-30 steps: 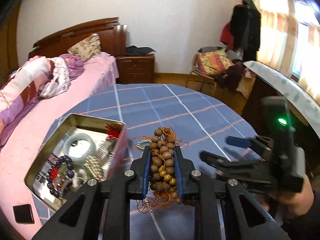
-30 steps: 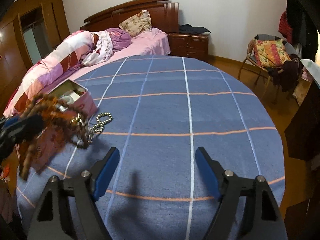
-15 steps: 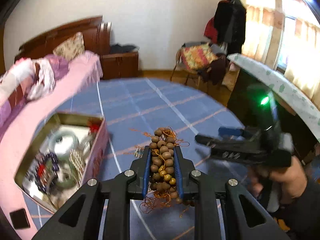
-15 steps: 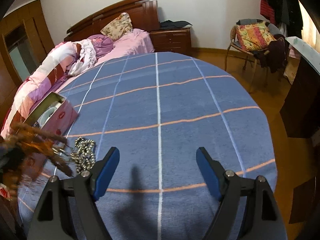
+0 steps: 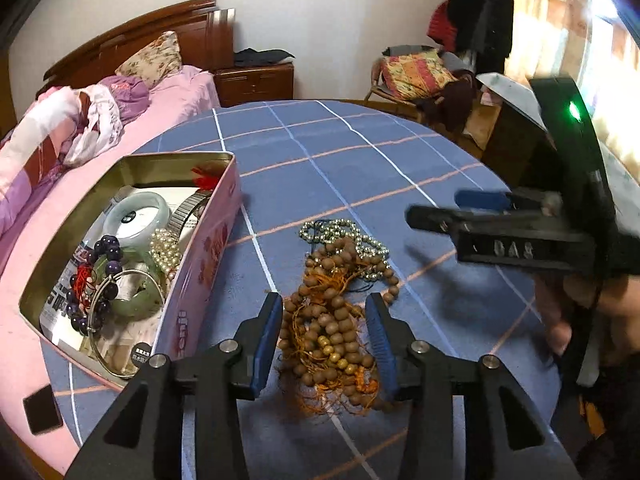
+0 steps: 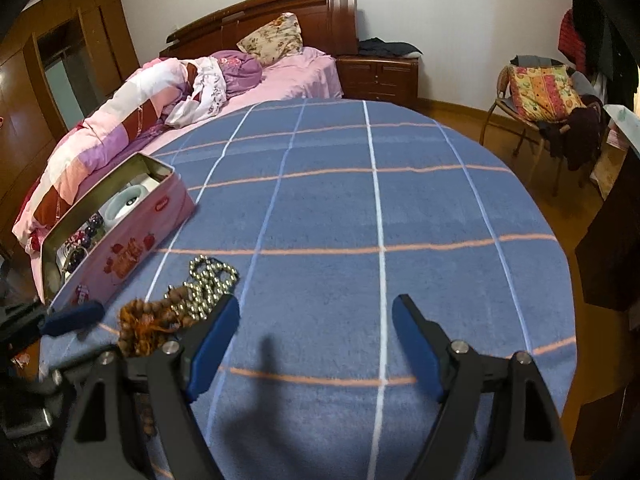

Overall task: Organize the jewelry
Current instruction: 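Lift the wooden mala with the left tool while the right tool grasps the silver bead chain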

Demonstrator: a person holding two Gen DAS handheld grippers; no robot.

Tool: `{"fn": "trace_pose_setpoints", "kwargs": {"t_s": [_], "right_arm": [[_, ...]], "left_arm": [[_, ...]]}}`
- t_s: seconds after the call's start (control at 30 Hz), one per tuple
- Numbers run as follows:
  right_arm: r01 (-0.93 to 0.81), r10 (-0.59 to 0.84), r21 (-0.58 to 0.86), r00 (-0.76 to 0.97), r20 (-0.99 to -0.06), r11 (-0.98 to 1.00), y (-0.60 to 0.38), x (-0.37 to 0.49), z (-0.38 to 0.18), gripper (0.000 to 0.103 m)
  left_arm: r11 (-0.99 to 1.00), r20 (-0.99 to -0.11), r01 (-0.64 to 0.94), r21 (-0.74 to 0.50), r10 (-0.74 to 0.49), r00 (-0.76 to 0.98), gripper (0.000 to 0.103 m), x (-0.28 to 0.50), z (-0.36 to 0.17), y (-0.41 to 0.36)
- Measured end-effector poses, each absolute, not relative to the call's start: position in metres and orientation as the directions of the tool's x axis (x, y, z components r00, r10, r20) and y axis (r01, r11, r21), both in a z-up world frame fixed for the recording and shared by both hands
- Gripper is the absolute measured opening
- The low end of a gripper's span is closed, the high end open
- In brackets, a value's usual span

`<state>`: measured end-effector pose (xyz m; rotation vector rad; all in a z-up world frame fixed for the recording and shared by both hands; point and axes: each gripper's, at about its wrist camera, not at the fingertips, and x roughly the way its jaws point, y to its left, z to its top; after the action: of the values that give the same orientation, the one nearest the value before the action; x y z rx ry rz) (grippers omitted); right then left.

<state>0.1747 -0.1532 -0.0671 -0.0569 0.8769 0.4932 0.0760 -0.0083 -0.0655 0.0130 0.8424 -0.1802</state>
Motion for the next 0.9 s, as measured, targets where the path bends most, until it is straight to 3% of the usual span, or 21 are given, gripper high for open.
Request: {"fn": "trace_pose_setpoints", "kwargs": {"t_s": [0.17,0.23,0.27,0.3,0.33,0.4,0.47,0.7,0.9], "right_arm": [[-0.494,0.415,0.147,0.491,-0.766,0.857,-0.126,0.184,-0.069,0.082],[-0.529,0.422,0.14,0.461,-0.78,0.837,-0.112,0.186,-0.074,0.078],[-0.542,0.414,0.131,0.442,-0.796,0.83,-0.106,0.188,-0.079,0.068],[-0.548,0.399,0.118,0.429,-0.81,0.828,-0.103,0.188,-0.084,0.055],[-0.544,0.384,0.088,0.459,-0.801,0.835,-0.103,0.186,-0.083,0.051],[-0.535,0.383,0.099,0.451,-0.806,0.839,-0.111,0.187,-0.083,0.026],[-0.527,0.333,0.034,0.484,-0.809,0.849,-0.119,0.183,-0.085,0.008],[-0.483,0.221,-0.088,0.546,-0.808,0.871,-0.158,0.175,-0.084,0.008],[-0.425,0.175,-0.103,0.565,-0.806,0.899,-0.186,0.176,-0.082,0.009]], "left_arm": [[0.984,-0.763,0.175,-0.043,-0.145,0.63,0.044,0.079,-0.077,-0.011],[0.983,-0.767,0.182,-0.042,-0.148,0.624,0.025,0.079,-0.08,-0.012],[0.982,-0.769,0.184,-0.042,-0.149,0.621,0.015,0.079,-0.081,-0.012],[0.984,-0.766,0.176,-0.033,-0.138,0.627,0.015,0.078,-0.08,-0.011],[0.988,-0.764,0.156,-0.01,-0.108,0.636,0.014,0.078,-0.079,-0.01],[0.992,-0.765,0.129,0.017,-0.07,0.641,0.014,0.079,-0.079,-0.005],[0.992,-0.772,0.124,-0.005,-0.082,0.63,0.014,0.08,-0.08,0.001],[0.992,-0.771,0.125,0.014,-0.068,0.633,0.014,0.078,-0.081,-0.003],[0.994,-0.77,0.112,0.008,-0.065,0.634,0.014,0.079,-0.081,-0.001]]}}
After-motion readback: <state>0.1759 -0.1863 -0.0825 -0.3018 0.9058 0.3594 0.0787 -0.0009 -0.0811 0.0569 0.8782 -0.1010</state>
